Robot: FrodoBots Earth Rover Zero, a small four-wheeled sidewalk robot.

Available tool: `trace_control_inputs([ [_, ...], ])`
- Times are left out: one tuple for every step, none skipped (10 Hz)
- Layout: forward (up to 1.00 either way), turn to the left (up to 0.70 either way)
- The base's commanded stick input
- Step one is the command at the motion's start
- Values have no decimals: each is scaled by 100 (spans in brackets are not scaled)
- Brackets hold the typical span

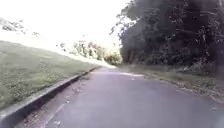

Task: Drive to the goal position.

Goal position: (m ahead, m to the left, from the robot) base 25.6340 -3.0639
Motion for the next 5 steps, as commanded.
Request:
trace_control_inputs([
  [100,0],
  [100,0],
  [100,0],
  [100,0],
  [100,0],
])
